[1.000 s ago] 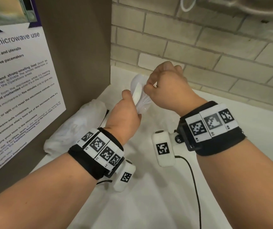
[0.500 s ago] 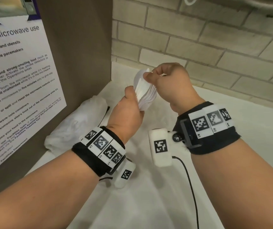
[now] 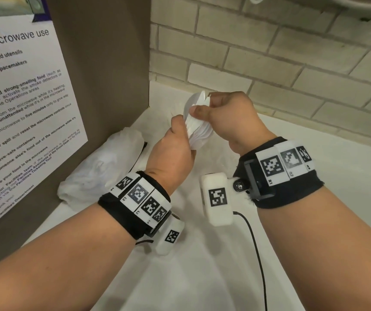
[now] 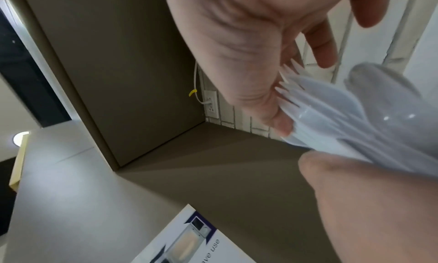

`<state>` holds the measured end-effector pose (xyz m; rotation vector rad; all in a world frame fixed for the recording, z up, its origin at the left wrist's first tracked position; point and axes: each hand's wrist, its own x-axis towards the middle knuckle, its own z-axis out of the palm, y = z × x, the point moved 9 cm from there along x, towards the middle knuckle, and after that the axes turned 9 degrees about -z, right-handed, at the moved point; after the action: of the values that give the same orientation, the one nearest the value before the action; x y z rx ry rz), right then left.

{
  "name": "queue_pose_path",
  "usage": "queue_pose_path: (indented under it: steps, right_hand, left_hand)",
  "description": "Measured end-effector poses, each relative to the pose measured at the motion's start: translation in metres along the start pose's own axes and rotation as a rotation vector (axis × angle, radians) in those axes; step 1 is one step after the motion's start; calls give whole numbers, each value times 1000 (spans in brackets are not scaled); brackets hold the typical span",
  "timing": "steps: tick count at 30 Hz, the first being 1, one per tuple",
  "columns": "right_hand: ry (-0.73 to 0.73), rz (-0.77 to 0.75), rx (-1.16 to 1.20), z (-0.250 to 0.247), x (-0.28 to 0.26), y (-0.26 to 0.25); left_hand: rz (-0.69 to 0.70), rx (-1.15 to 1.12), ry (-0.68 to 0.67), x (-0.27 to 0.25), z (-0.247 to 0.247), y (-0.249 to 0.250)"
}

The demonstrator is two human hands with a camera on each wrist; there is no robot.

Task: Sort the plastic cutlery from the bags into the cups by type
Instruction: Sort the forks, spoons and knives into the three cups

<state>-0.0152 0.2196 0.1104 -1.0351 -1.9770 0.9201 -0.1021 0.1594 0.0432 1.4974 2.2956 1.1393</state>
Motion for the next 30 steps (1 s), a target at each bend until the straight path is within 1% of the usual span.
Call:
queue_pose_path:
  steps: [4,6,8,12,16,20,22,25,26,28,30]
  right_hand:
    - [117,-78,47,-14,-1,-8]
    - [110,-91,53,-14,-2,-11]
    - [103,-113,7,-12,-3,-13]
    - [159,-232,-85,-15,-1,-28]
    - [170,-254,-125,-17,5,-31]
    - [214,-315,-18,-23,3,-41]
    - [168,-317,58,-22,2,-41]
    - [52,-287,69,-12,0,-38]
    - [33,-274,89,-11,-1,-37]
    - [50,-276,155,-16,0,-39]
    - [106,-297,281,-31,3,-46]
  left_hand:
    - [8,-56,25,-1,-2,-3]
    - [16,-68,27,-2,-2,-4]
    - [15,-84,30,-2,-2,-6]
    - [-8,-121,17,-2,1,-9]
    - [3,-181,-10,-2,5,-11]
    - [11,-214,-18,0,6,-12]
    - [9,-231,-7,1,6,-12]
    - [5,-284,-11,2,4,-12]
    - [12,-296,-12,1,3,-11]
    - [18,-287,-36,1,6,-10]
    - [-20,-281,-108,2,13,-17]
